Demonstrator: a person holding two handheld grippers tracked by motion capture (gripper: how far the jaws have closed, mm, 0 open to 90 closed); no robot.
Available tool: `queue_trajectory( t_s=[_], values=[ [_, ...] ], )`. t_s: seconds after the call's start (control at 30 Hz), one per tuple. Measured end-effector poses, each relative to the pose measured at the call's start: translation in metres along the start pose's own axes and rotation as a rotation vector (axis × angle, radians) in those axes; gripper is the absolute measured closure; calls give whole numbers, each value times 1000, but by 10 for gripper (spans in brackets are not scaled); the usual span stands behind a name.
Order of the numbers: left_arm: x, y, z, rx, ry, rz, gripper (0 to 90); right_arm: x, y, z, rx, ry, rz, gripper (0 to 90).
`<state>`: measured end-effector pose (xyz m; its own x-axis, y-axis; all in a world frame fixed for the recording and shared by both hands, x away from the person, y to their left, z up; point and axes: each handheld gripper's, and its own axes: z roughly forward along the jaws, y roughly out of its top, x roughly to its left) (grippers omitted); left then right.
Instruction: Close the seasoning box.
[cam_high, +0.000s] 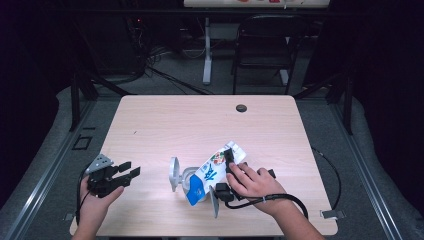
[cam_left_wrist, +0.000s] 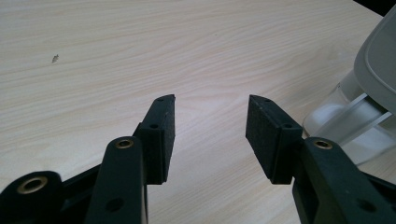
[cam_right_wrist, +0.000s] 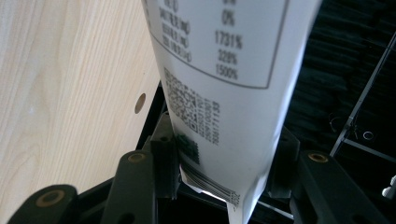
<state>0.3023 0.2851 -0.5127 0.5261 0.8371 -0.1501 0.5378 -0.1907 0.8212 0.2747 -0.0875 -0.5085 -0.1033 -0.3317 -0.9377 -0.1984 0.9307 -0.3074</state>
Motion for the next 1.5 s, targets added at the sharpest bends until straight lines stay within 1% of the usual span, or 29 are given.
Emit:
queue_trajectory(
  t_s=[0.33,0.37,0.43,0.67,0.7,0.9,0.93,1.13,1.17,1.3,1.33,1.37,1.43,1.5],
  values=[
    [0,0,0,0,1,-2,529,0,0,0,0,-1,2,568],
    [0,0,0,8,2,-1,529,0,0,0,0,-1,0,568],
    [0,-1,1,-4,5,-7,529,-1,0,0,8,-3,-7,568],
    [1,0,0,2,1,-1,529,-2,0,0,6,-1,-7,570],
    [0,0,0,0,1,-1,529,-2,0,0,14,-2,-13,570],
    [1,0,0,-1,3,-5,529,-2,0,1,6,-5,-8,571],
    [1,0,0,-2,3,-5,529,-2,0,0,13,-7,-14,572],
    [1,0,0,-3,3,-5,529,-3,0,1,9,-10,-13,573],
    [1,0,0,-3,3,-5,529,-3,0,0,20,-10,-20,573],
    [1,0,0,-3,3,-5,529,-4,0,0,25,-13,-24,575],
    [1,0,0,-3,3,-5,529,-3,0,1,13,-12,-14,575],
    [1,0,0,-3,3,-4,529,-4,-1,0,17,-13,-22,575],
    [1,0,0,-3,4,-5,529,-3,-1,1,5,-11,-10,576],
    [1,0,-1,-4,4,-5,529,-4,-1,1,7,-12,-12,577]
  ],
)
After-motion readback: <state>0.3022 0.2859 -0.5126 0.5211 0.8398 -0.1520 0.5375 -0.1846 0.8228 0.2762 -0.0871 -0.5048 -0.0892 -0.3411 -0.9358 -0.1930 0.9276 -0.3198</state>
